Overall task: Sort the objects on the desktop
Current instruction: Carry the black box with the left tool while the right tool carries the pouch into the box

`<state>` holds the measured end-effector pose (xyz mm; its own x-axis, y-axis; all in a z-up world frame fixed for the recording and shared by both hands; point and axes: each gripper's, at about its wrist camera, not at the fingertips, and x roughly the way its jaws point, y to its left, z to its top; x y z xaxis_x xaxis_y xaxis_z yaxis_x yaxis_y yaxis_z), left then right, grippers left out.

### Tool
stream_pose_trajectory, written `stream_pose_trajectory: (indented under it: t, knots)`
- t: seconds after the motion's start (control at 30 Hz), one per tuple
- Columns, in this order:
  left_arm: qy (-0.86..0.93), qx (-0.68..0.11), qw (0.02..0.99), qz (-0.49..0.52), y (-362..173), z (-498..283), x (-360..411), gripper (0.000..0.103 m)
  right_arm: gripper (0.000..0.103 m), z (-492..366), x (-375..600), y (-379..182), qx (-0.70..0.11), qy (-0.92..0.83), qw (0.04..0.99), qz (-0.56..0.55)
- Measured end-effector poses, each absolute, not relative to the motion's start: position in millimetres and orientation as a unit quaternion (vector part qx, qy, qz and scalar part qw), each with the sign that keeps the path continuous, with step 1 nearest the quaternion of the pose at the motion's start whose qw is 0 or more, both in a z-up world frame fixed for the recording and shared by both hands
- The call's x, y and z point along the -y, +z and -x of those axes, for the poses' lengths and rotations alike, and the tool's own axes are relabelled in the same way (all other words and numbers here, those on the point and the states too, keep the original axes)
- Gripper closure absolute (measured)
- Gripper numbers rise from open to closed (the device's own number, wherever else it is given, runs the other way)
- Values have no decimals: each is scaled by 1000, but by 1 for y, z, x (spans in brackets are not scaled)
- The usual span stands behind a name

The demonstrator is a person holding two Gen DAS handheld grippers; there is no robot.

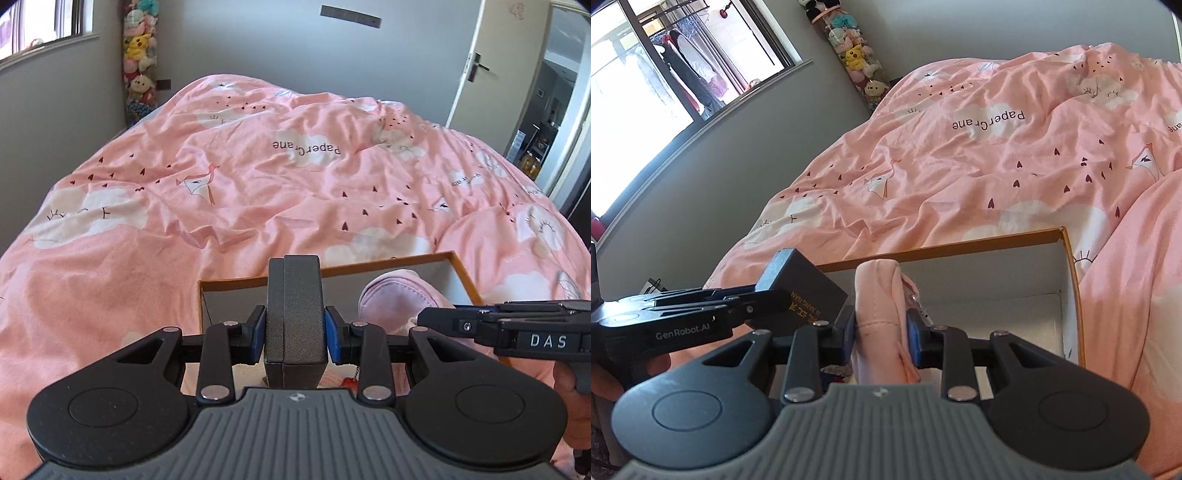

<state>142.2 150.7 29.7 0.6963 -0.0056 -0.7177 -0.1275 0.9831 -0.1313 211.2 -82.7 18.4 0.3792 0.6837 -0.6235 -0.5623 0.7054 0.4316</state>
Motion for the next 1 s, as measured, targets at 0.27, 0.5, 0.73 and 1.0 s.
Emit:
stream_pose_trajectory:
  t: [0.27, 0.5, 0.73, 1.0]
  knots:
    - [57, -408, 910, 37, 2, -161, -151, 65, 72, -230, 46, 3, -398, 410, 820, 21]
    - [69, -418, 905, 37, -10, -169, -155, 65, 72, -238, 23, -16, -403, 438, 801, 65]
    - [114, -438, 892, -23, -32, -174, -144, 66, 71, -244, 13, -31, -413, 442, 792, 86]
    - [103, -443, 890, -4, -38, -176, -149, 65, 63, -242, 12, -38, -415, 431, 795, 103]
